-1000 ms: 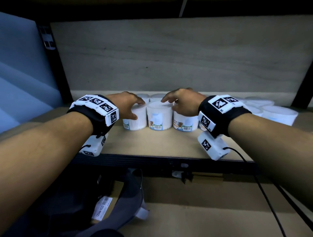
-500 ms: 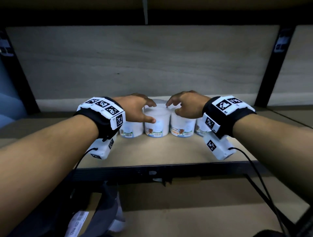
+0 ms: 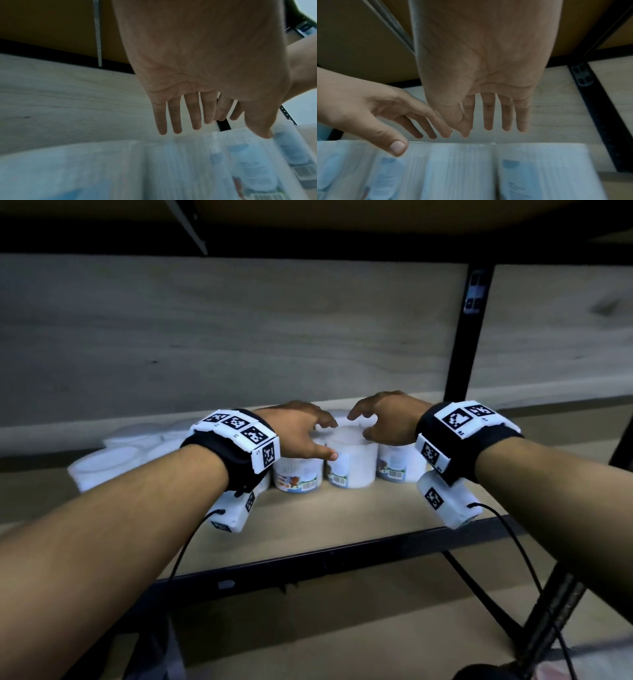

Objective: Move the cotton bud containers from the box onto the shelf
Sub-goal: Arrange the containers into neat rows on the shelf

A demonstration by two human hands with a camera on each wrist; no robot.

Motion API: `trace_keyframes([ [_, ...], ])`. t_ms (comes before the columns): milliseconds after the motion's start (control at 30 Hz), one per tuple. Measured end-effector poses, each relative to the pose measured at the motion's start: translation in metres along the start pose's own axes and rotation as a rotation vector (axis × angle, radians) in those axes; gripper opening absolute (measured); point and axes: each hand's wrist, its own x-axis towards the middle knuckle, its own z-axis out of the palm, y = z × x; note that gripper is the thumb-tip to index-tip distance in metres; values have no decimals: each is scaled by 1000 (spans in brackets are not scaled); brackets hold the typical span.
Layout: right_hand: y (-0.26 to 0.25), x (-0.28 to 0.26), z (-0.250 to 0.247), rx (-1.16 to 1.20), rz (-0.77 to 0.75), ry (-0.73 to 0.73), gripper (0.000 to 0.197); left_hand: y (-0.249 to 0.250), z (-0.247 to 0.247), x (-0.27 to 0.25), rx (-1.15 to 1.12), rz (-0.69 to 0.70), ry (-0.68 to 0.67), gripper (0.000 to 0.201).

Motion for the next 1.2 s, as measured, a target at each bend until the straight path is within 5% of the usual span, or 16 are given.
trace_keyframes([
  [333,43,-6,8,-15,154,-13,49,28,16,41,-21,58,-8,66],
  [1200,34,-17,6,20,240,-42,49,37,18,60,-48,39,-21,59],
])
